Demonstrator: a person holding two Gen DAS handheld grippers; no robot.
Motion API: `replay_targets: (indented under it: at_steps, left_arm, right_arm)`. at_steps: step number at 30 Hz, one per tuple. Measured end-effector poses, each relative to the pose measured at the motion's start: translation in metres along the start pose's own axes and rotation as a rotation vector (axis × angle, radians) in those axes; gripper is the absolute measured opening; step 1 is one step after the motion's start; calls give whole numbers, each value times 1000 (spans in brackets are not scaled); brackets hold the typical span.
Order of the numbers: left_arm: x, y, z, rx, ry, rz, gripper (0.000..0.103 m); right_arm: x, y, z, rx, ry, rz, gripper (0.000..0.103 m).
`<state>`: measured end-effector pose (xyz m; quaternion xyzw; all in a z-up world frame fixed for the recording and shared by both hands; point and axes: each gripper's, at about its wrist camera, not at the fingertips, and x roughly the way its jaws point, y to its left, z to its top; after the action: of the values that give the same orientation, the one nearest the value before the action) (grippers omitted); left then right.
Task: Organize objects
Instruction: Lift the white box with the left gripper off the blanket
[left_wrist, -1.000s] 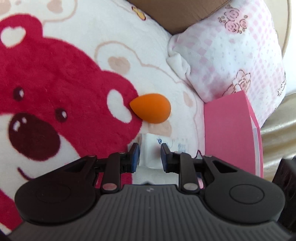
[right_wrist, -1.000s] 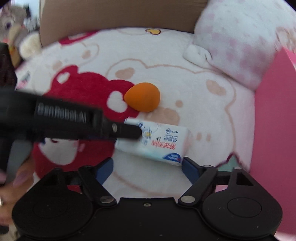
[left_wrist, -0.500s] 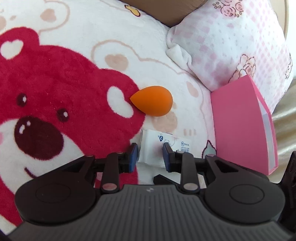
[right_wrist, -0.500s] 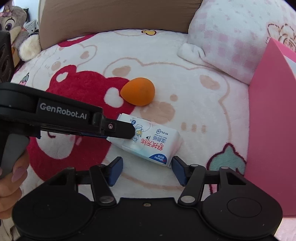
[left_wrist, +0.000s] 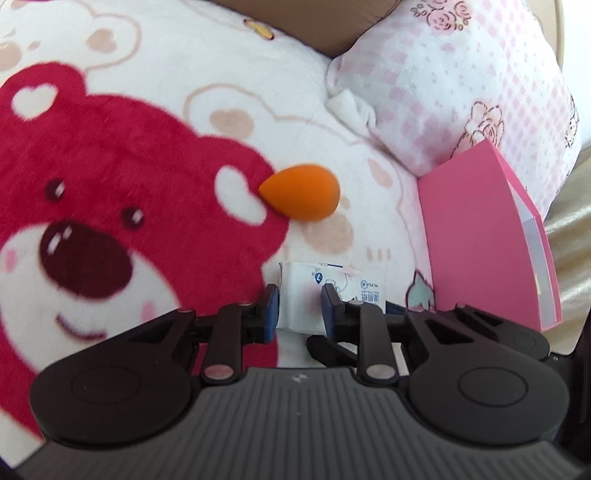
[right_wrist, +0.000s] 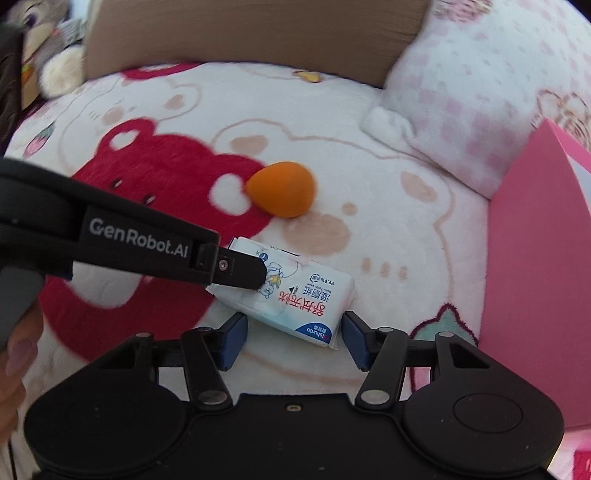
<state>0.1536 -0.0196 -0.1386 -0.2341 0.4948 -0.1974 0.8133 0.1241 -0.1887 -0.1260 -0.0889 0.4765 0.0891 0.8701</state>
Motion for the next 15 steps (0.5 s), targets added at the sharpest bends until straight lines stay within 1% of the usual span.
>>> replay_targets:
  at_steps: [3,6,9,13,15]
  left_arm:
    - [-6,0,-7,-6,20,-1,23]
    - [-8,-4,-11,5,38,3,23]
    - [-12,-9,-15,13,53,5,24]
    - [-15,-12,-19,-5,99,-36,24]
    - [-17,-17,-22,6,103,-26,24]
  right_arm:
    - [-8,5,-4,-14,15,16,62]
    - [-13,8,-9,-5,20,22,65]
    - [-18,9,-14,-11,27,49,70]
    - [-29,2,-20,39,0,80,83]
    - [-32,0,-23,64,-14,91,85]
